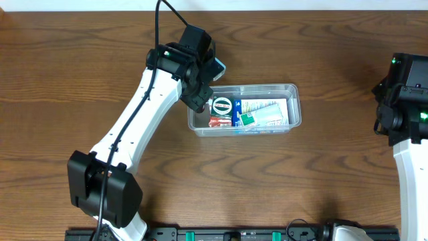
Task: Pack container
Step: 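Lower the bottle upright into the container's left end and release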
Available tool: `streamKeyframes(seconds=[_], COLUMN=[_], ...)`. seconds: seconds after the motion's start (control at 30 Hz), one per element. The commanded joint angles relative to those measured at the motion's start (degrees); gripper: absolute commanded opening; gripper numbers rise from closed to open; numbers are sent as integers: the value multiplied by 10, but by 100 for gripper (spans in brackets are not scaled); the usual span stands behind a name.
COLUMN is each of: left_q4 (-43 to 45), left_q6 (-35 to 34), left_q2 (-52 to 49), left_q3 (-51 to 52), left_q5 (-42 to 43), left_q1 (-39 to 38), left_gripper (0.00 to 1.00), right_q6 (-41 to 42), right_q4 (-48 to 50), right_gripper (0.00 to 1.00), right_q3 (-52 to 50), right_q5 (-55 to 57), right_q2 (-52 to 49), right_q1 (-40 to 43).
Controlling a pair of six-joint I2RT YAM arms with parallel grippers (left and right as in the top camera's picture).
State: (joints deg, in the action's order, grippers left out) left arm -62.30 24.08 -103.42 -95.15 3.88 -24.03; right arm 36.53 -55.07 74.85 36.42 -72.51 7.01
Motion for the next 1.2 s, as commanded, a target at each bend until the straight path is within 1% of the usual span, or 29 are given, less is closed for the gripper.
streamKeyframes(seconds=[0.0,0.2,0.57,0.83,1.17], left_q4=[3,8,61,83,104], left_q6=[8,8,8,7,7], left_q2=[-3,-3,-3,-3,-4], left_q3=[3,9,72,92,104], left_q5=[-7,-6,2,2,32], left_q1=[2,2,2,2,2], left_gripper=[16,17,17,17,17], right_q6=[-8,-8,-8,-8,-8], right_q4=[0,0,0,0,0], right_gripper=[99,99,99,99,99], right_q3=[1,1,1,1,1], right_q5=[6,6,6,6,6], right_q2=[-2,-2,-2,-2,-2], right_q1=[4,4,4,4,4])
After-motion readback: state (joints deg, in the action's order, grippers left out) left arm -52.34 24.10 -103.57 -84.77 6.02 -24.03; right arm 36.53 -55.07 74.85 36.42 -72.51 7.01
